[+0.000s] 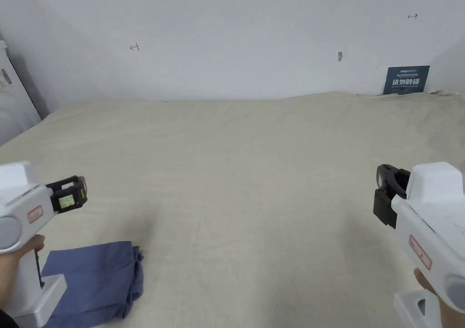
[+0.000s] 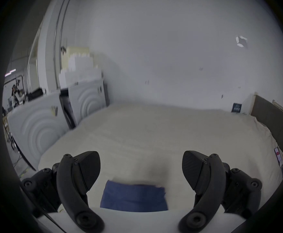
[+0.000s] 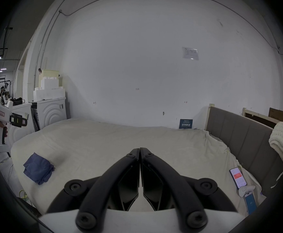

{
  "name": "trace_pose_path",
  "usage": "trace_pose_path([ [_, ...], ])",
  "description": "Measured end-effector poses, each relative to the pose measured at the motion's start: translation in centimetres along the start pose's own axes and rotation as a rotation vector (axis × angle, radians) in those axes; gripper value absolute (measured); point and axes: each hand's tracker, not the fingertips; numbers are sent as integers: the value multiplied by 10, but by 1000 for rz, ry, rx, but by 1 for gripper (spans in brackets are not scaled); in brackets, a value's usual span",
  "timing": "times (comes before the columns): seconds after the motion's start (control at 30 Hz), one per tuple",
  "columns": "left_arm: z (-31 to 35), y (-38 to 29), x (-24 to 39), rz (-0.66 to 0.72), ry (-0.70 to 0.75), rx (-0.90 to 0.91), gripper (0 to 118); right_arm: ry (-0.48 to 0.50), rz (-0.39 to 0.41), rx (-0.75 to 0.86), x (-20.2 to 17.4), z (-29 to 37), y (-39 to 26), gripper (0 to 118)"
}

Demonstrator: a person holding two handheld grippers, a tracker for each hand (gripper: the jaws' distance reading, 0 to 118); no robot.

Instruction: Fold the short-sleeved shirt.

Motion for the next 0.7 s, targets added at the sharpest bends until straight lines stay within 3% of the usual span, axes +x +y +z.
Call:
trace_pose_path([
  [0.23,67,17,77,-20,-44,226,103,-16,-11,63,18,20,14,0],
  [0.43,89,2,132,-13,-111,316,98,-40,-18,96,30,35,17,0],
  [0.63,103,-23,172,15,-186,396,79,-57,-21,117,41,46,14,0],
  [0.7,107,-32,182,27,-209,420,65,-67,-13,123,43,49,12,0],
])
